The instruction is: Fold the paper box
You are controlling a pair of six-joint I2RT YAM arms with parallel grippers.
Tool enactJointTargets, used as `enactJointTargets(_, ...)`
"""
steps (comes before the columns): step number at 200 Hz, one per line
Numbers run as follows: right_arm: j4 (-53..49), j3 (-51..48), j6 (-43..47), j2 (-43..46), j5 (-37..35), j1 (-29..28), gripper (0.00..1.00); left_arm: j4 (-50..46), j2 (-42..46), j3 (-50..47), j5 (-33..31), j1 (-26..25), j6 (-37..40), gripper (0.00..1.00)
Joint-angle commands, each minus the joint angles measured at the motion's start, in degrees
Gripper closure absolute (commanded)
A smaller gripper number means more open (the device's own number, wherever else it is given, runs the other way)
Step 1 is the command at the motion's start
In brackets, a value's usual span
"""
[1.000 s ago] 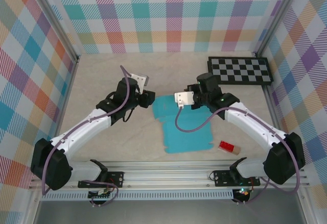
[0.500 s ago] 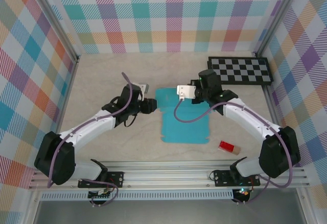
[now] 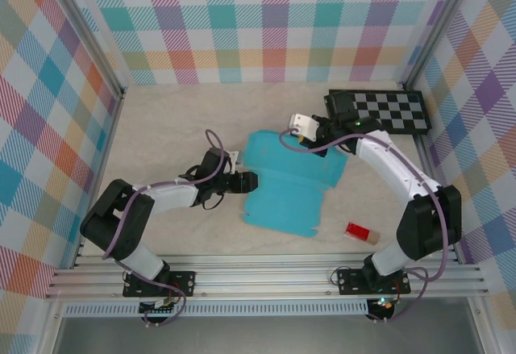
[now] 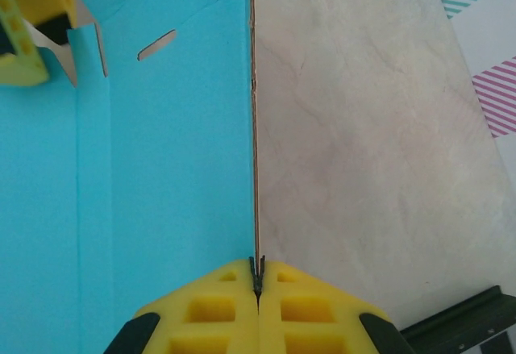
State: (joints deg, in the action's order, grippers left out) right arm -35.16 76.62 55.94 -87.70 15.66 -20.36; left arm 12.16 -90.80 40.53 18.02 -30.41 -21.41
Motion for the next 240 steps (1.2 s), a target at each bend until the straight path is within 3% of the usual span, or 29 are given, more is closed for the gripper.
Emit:
enactJointTargets(1, -6.91, 2.08, -2.81, 1.93, 10.38, 1.20, 1.00, 3.22, -1.11, 2.08, 3.41, 2.78, 7.21, 0.39)
enactJointTargets(35, -6.53, 0.93, -3.17, 2.80, 9.56, 1.54, 1.00, 8.00, 2.85, 1.82, 10.82, 3.44, 4.84, 0.42)
enactJointTargets(65, -6.22, 1.27, -3.75, 3.08, 9.85, 2.43, 1.00, 4.59, 8.31, 1.32, 8.34, 3.54, 7.08, 0.43)
enactJointTargets(89, -7.02, 2.85, -4.49, 2.30, 10.28, 2.52, 1.00, 2.82, 7.61, 1.99, 7.67, 3.52, 6.63, 0.56)
enactJointTargets(117, -6.43, 2.92, -5.20, 2.47, 8.03, 2.52, 1.00, 0.97, 7.40, 2.09, 9.22, 3.43, 6.23, 0.54)
enactJointTargets(150, -5.05, 2.31, -6.24, 3.58, 4.93, 3.04, 1.00, -4.11, 9.33, 1.52, 6.42, 3.48, 7.13, 0.52)
enactJointTargets(195, -5.01, 2.49, -7.06, 3.59, 4.86, 3.05, 1.00, -1.39, 9.76, 1.11, 7.58, 3.04, 3.92, 0.61)
enactJointTargets(216, -5.13, 2.72, -7.52, 3.60, 5.38, 3.07, 1.00, -1.42, 8.77, 1.85, 6.24, 2.65, 3.57, 0.60)
enactJointTargets(240, -6.02, 3.02, -7.49, 3.87, 5.77, 3.05, 1.00, -3.20, 7.40, 2.45, 3.25, 2.69, 4.57, 0.49)
